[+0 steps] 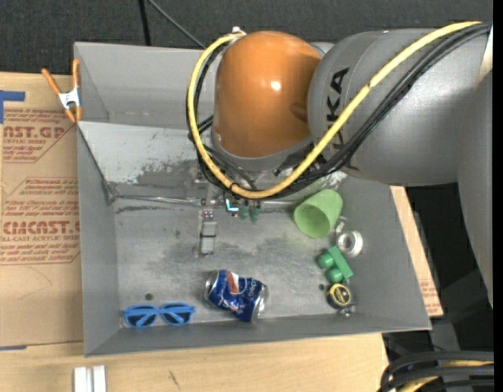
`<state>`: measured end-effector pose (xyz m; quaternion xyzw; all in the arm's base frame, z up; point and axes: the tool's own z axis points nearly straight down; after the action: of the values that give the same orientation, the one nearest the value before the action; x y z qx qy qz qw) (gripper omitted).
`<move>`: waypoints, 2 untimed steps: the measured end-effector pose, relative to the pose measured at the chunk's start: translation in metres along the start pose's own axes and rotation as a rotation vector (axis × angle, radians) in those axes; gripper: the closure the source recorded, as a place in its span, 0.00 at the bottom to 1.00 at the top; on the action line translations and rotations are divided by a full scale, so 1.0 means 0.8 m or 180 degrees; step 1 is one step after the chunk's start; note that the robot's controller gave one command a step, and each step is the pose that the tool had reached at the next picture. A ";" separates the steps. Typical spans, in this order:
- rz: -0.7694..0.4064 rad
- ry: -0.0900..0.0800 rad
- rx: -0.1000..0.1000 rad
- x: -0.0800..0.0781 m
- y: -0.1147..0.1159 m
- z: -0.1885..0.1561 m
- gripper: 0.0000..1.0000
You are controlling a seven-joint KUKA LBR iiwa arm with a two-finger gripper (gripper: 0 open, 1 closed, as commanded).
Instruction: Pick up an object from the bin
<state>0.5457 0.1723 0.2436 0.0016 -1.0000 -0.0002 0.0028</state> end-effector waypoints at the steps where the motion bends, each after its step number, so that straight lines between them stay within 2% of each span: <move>1: -0.1234 0.0001 0.0005 0.056 -0.024 0.176 0.00; 2: -0.1353 -0.0007 0.0010 0.061 -0.106 0.204 0.00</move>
Offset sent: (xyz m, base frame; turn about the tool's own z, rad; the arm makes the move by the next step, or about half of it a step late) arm -0.0435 -0.0195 -0.1373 -0.3868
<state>0.4959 0.0873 0.0810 0.2124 -0.9772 0.0007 0.0017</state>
